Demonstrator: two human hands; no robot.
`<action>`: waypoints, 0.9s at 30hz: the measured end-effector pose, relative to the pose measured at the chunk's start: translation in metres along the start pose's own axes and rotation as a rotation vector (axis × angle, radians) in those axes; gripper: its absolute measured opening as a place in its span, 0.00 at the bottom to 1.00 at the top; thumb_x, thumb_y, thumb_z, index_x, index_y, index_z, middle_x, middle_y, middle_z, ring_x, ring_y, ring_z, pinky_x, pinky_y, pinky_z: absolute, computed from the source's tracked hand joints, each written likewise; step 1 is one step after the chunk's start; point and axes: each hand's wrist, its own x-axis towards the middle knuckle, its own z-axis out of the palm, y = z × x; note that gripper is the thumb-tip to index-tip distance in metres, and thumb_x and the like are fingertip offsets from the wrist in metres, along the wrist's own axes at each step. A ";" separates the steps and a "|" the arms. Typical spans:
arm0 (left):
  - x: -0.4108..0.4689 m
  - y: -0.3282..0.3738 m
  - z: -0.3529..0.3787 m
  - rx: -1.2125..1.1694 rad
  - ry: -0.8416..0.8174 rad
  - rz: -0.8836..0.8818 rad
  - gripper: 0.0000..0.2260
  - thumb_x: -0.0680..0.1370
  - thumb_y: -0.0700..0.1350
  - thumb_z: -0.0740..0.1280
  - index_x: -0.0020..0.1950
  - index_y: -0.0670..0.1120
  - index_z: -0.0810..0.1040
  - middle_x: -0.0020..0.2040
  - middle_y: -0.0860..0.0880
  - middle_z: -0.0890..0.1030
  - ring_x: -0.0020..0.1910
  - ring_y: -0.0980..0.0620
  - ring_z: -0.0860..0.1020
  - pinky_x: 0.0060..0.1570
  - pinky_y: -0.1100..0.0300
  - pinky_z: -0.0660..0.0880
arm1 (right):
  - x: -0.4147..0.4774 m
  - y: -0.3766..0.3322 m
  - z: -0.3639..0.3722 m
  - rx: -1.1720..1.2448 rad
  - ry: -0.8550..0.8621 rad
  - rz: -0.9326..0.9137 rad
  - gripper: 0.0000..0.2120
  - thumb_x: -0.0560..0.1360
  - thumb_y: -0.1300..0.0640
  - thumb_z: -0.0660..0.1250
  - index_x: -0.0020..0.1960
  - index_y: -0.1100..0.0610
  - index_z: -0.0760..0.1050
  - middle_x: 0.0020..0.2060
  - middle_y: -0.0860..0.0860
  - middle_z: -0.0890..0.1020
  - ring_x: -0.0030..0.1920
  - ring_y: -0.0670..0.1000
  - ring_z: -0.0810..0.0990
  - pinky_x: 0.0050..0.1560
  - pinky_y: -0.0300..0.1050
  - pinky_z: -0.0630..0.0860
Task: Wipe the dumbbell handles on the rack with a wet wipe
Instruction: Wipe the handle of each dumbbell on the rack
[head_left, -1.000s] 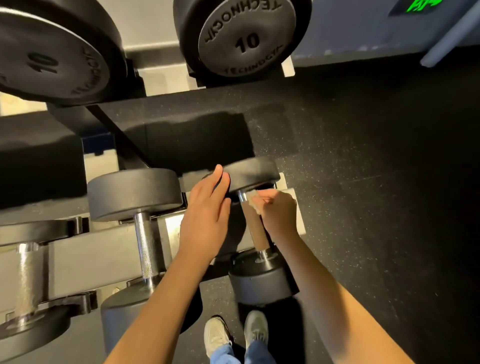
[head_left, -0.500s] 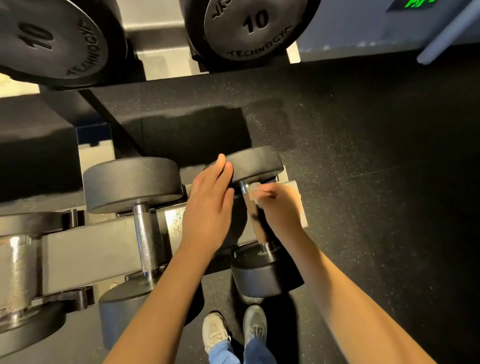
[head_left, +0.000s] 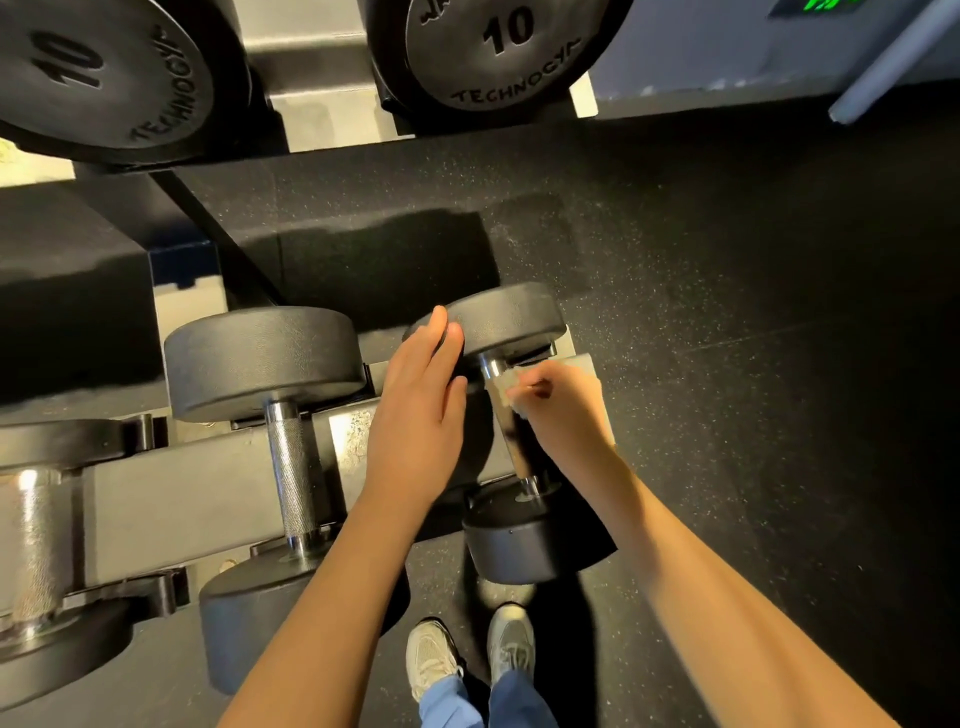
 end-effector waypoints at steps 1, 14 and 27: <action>-0.002 -0.001 0.001 -0.020 0.010 -0.004 0.23 0.81 0.41 0.61 0.75 0.46 0.62 0.76 0.51 0.59 0.74 0.57 0.55 0.68 0.73 0.46 | -0.005 0.006 -0.002 -0.028 -0.021 0.008 0.06 0.74 0.60 0.66 0.38 0.59 0.76 0.33 0.49 0.78 0.34 0.44 0.77 0.36 0.34 0.72; -0.014 -0.002 0.011 -0.014 0.086 -0.040 0.22 0.80 0.40 0.62 0.74 0.47 0.64 0.75 0.48 0.61 0.73 0.58 0.56 0.62 0.81 0.47 | -0.013 0.018 -0.009 -0.099 -0.057 -0.055 0.06 0.73 0.60 0.69 0.38 0.58 0.78 0.34 0.48 0.80 0.36 0.44 0.79 0.40 0.31 0.75; -0.016 -0.002 0.012 0.007 0.079 -0.053 0.22 0.80 0.40 0.61 0.74 0.47 0.64 0.76 0.47 0.60 0.74 0.49 0.58 0.60 0.80 0.46 | -0.019 0.027 -0.011 -0.210 -0.083 -0.123 0.03 0.73 0.62 0.70 0.42 0.60 0.82 0.41 0.54 0.83 0.42 0.51 0.80 0.41 0.39 0.76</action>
